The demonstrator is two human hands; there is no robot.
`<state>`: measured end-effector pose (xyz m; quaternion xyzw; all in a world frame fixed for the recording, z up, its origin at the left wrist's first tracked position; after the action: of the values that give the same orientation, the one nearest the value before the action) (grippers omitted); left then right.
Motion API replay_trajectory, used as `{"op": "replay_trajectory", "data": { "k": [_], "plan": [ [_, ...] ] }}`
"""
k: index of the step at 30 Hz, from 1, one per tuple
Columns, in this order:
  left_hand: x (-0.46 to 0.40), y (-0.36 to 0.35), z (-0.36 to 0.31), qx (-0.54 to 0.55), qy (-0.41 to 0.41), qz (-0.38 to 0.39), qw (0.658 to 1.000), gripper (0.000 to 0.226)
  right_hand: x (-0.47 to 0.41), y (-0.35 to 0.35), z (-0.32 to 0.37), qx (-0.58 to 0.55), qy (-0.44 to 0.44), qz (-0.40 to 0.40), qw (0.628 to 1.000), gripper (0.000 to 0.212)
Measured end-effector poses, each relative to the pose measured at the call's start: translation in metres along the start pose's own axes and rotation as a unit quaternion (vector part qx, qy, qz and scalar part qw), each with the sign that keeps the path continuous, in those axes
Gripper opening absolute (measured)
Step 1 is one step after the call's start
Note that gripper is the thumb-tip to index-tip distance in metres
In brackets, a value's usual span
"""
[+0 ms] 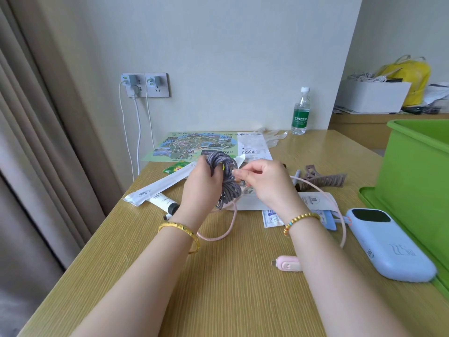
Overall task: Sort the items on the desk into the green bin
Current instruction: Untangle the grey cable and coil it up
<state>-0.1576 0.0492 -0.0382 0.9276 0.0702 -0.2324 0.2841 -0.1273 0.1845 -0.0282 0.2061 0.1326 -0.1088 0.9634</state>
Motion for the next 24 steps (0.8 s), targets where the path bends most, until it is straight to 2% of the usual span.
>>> {"op": "replay_trajectory", "data": {
  "k": [4, 7, 9, 12, 16, 18, 24],
  "plan": [
    [0.0, -0.003, -0.002, 0.005, -0.007, 0.02, 1.0, 0.015, 0.0, -0.004, -0.003, 0.09, 0.022, -0.003, 0.996, 0.02],
    [0.001, -0.006, -0.004, 0.031, -0.009, 0.048, 0.998, 0.009, 0.003, -0.008, -0.001, 0.149, 0.059, -0.023, 0.987, 0.013],
    [0.003, -0.009, -0.007, 0.05, -0.013, 0.056, 0.997, 0.006, 0.004, -0.007, 0.0, 0.139, 0.062, -0.051, 0.987, 0.012],
    [0.004, -0.011, -0.01, 0.056, -0.016, 0.04, 0.997, 0.02, 0.004, -0.004, -0.002, 0.133, 0.036, -0.06, 0.989, 0.017],
    [0.008, -0.015, -0.007, 0.021, -0.033, 0.041, 0.998, 0.004, 0.002, -0.004, -0.008, 0.138, 0.0, -0.027, 0.99, 0.021],
    [0.009, -0.016, -0.008, 0.012, -0.068, 0.042, 0.997, 0.007, 0.001, -0.002, -0.009, 0.118, -0.014, -0.03, 0.992, 0.023],
    [0.01, -0.014, -0.018, 0.061, -0.141, 0.065, 0.986, 0.02, 0.003, 0.006, -0.008, -0.007, -0.051, -0.125, 0.991, 0.022]
  ]
}}
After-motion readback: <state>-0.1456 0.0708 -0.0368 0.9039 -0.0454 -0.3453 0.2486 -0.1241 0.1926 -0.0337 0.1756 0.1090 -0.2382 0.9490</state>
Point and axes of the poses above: each hand's wrist, its own x-axis away from the middle knuckle, its own y-axis out of the back of the hand, z = x × y, the point moved 4 cm from there along -x, towards the middle knuckle, and after that the axes turned 4 degrees about -y, right-handed, at the moved point
